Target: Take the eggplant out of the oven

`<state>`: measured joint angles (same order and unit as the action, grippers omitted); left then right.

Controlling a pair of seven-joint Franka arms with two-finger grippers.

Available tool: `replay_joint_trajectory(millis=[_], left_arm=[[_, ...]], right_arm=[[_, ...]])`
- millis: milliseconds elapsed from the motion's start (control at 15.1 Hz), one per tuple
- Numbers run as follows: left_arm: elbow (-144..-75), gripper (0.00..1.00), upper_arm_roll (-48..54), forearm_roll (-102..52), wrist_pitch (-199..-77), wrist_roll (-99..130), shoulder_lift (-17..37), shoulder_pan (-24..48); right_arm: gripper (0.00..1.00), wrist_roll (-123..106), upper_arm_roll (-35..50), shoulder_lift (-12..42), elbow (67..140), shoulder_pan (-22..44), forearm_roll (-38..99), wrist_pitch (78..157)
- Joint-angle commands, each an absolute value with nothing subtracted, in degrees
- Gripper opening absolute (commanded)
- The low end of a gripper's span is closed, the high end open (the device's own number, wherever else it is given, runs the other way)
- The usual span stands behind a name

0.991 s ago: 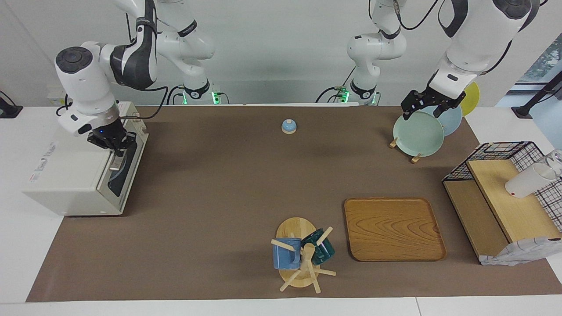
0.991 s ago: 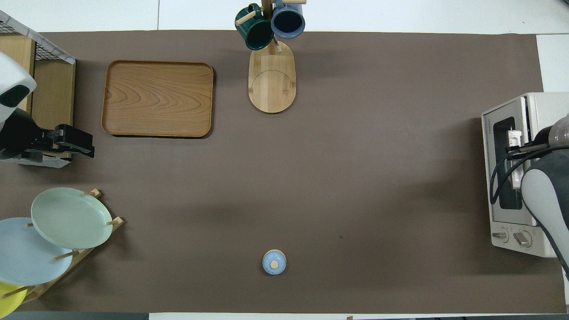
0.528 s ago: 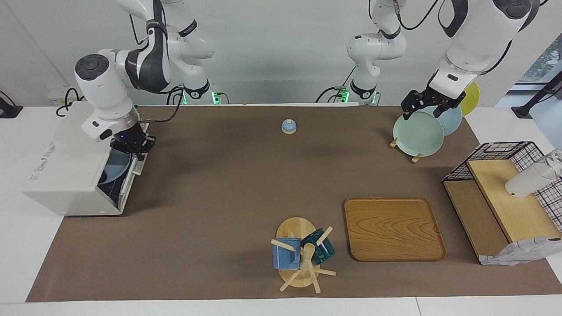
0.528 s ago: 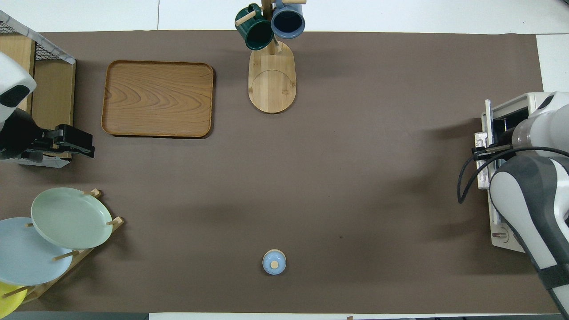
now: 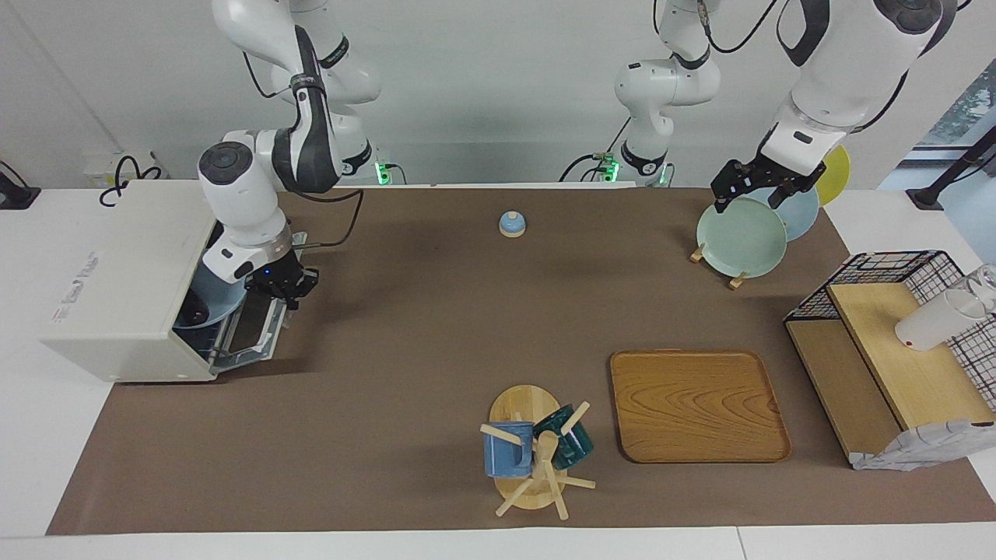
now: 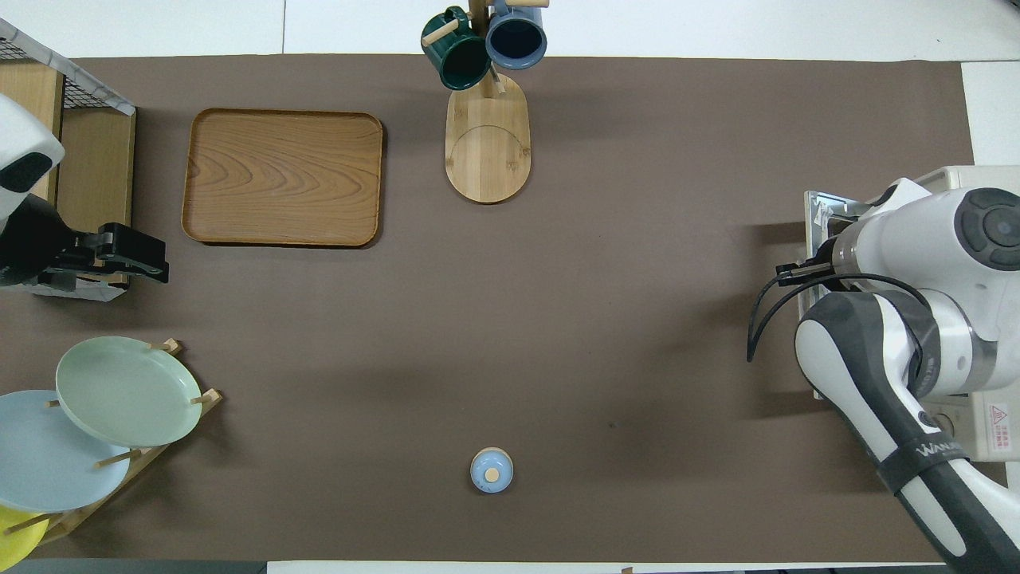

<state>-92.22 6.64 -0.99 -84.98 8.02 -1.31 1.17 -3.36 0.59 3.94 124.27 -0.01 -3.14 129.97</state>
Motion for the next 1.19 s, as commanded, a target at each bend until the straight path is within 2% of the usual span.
replay_joint_trajectory(millis=[0, 198, 462, 660, 925, 1057, 1123], left_arm=[[-92.37, 1.00, 6.77, -1.32, -85.69, 8.52, -1.49, 0.70], [-92.29, 1.00, 6.77, -1.32, -86.13, 8.53, -1.49, 0.62], [-92.37, 1.00, 6.77, -1.23, -86.84, 8.70, -1.41, 0.53], [-92.29, 1.00, 6.77, -1.23, -86.84, 8.70, -1.41, 0.53], [-92.37, 1.00, 6.77, -1.23, -86.84, 8.70, -1.41, 0.53], [-92.37, 1.00, 6.59, -1.23, -87.01, 8.61, -1.41, 0.35], [-92.29, 1.00, 6.59, -1.23, -87.19, 8.44, -1.41, -0.95]], right_arm=[[0.00, -3.87, -0.18, 8.08, 123.75, -1.58, -2.38, 134.81], [0.00, -3.69, -0.09, 11.68, 123.66, -0.35, -1.50, 138.25], [0.00, -0.98, 0.44, 11.60, 123.31, 0.35, -1.23, 136.67], [0.00, 5.77, 0.61, 11.43, 122.87, 5.69, -0.88, 135.80], [0.00, 8.79, 0.53, 10.73, 115.95, 8.09, -1.05, 125.89], [0.43, 9.40, 0.27, 8.19, 112.17, 8.09, -1.92, 118.16], [0.44, 11.14, 0.18, 7.56, 110.50, 8.17, -2.89, 114.21]])
